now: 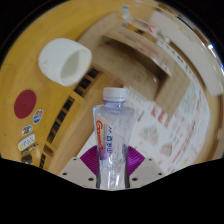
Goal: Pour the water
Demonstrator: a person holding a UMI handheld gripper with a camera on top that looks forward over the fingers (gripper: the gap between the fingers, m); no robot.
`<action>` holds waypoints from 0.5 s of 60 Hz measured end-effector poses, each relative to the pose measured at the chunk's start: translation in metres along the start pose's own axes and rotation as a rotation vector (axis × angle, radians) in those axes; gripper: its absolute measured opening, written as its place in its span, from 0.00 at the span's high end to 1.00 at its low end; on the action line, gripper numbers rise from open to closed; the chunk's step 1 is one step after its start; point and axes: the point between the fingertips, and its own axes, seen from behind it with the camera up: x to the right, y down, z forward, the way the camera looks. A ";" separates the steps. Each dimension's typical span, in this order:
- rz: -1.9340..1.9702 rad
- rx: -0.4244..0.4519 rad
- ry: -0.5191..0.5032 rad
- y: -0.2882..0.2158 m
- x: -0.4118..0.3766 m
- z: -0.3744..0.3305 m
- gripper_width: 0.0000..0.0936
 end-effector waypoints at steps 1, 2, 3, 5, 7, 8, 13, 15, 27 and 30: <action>-0.026 0.020 -0.004 -0.009 -0.003 0.001 0.67; -0.052 0.035 -0.007 -0.016 -0.005 0.002 0.67; -0.075 0.053 -0.008 -0.021 -0.011 0.003 0.67; -0.119 0.069 -0.015 -0.032 -0.014 0.005 0.66; -0.142 0.080 -0.030 -0.042 -0.017 0.007 0.66; -0.148 0.083 -0.036 -0.045 -0.019 0.007 0.66; -0.164 0.076 -0.061 -0.048 -0.031 0.009 0.66; -0.158 0.076 -0.063 -0.050 -0.031 0.010 0.66; 0.015 0.056 -0.025 -0.027 -0.002 0.008 0.66; 0.154 0.040 -0.004 -0.012 0.017 0.004 0.66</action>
